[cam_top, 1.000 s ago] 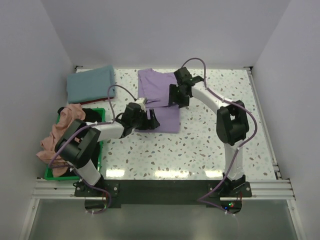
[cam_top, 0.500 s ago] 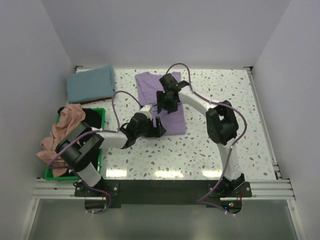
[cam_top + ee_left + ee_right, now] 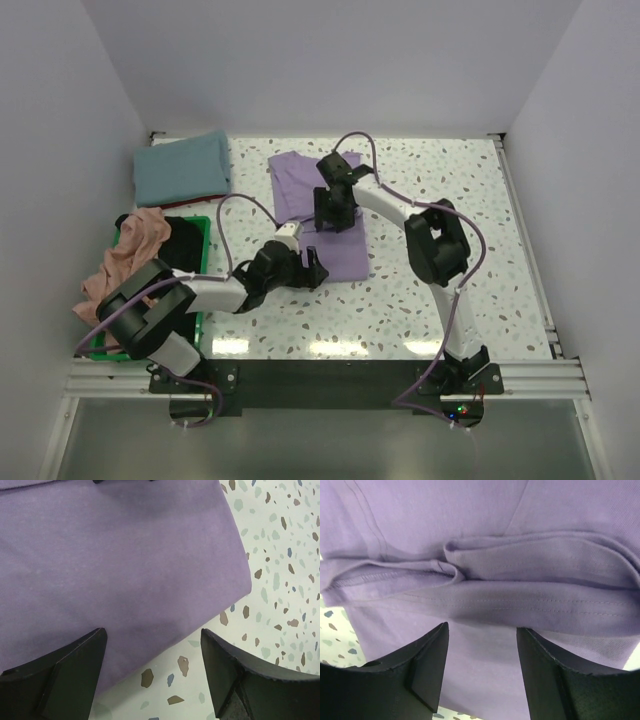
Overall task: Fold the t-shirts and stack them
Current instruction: Fold the tshirt
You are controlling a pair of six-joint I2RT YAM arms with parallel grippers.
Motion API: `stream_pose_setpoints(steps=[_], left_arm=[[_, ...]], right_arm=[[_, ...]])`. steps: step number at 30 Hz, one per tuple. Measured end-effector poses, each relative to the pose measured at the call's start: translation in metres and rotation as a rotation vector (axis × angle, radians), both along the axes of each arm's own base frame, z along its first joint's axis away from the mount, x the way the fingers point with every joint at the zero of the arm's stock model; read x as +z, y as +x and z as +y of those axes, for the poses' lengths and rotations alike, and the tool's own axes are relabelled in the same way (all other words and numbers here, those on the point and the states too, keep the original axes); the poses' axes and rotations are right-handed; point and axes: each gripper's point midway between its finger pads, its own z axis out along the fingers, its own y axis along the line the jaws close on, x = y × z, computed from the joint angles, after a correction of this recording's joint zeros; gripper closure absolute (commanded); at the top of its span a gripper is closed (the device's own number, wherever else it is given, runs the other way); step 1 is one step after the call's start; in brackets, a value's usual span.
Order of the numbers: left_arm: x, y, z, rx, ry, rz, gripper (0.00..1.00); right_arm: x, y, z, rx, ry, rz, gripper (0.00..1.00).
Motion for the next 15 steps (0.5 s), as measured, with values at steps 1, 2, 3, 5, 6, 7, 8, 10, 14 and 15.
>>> stream_pose_setpoints(steps=[1,2,3,5,6,7,8,10,14,15], left_arm=[[0.0,-0.002,0.0,-0.001,0.002,-0.002,0.19],[-0.001,-0.004,-0.001,-0.004,0.003,-0.005,0.19],[-0.001,-0.006,-0.002,-0.008,0.004,-0.007,0.19],[-0.001,-0.011,-0.003,-0.013,0.004,-0.01,0.19],[-0.001,-0.014,-0.004,-0.017,0.003,-0.011,0.19],[-0.001,-0.016,-0.004,-0.022,0.003,-0.011,0.19],[-0.001,-0.019,-0.005,-0.028,0.002,-0.012,0.19],[-0.001,-0.025,-0.006,-0.037,-0.002,-0.008,0.19],[-0.001,-0.035,-0.006,-0.045,-0.008,-0.005,0.19],[-0.001,-0.037,-0.006,-0.045,-0.009,-0.003,0.19]], right_arm=[[0.002,0.002,0.0,-0.006,-0.001,-0.004,0.4],[0.004,0.005,0.002,-0.011,0.002,-0.012,0.4],[0.008,0.01,0.004,-0.016,0.008,-0.025,0.4],[0.014,0.02,0.01,-0.026,0.02,-0.052,0.4],[0.017,0.026,0.013,-0.031,0.027,-0.068,0.4],[0.019,0.033,0.016,-0.037,0.032,-0.082,0.4],[0.021,0.038,0.019,-0.042,0.04,-0.093,0.4],[0.022,0.046,0.024,-0.052,0.053,-0.105,0.4],[0.021,0.055,0.028,-0.078,0.066,-0.109,0.4],[0.022,0.056,0.028,-0.084,0.07,-0.109,0.4]])
